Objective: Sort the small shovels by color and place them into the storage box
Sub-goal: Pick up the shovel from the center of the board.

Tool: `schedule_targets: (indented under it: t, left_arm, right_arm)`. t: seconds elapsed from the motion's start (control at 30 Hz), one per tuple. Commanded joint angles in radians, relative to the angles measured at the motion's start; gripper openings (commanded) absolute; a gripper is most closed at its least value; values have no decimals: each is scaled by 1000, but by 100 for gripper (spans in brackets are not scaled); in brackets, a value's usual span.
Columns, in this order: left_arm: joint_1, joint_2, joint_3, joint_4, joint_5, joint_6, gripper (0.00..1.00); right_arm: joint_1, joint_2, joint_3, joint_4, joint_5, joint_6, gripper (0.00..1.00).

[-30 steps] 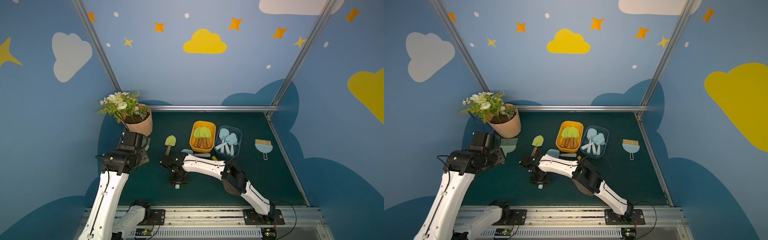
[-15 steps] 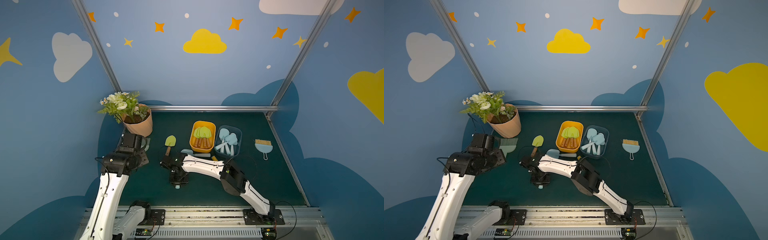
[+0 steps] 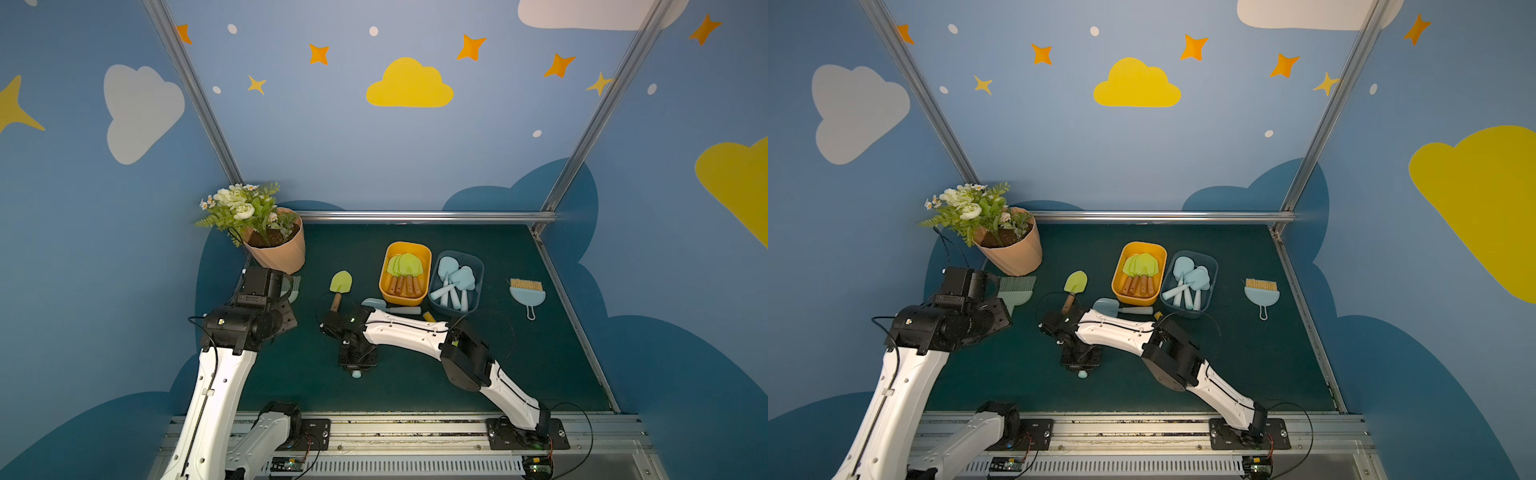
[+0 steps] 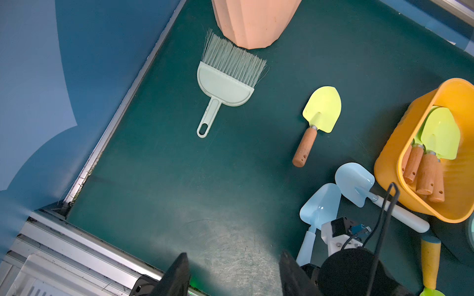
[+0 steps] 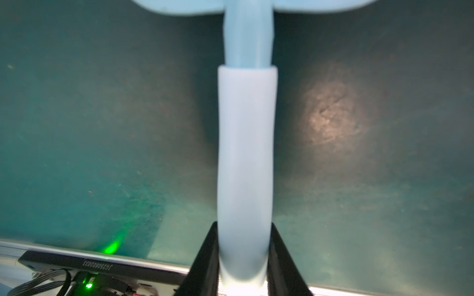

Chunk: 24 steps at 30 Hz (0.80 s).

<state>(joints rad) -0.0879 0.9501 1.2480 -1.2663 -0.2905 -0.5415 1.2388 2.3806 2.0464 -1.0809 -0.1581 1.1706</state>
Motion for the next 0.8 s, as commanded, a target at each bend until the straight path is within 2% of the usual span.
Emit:
schedule_targets:
  t: [0.0,0.43,0.77]
  left_arm:
    - [5,-12,-11,2,5,14,48]
    - [5,-25,6,-11,22,5,48]
    - [5,-25,41,-37,44,-20,48]
  right_arm:
    - [5,9,20,-39,9,-2,22]
    - [73,-52,30,-93,38,-27,17]
    - [110,-263,-143,-102,85,-44,15]
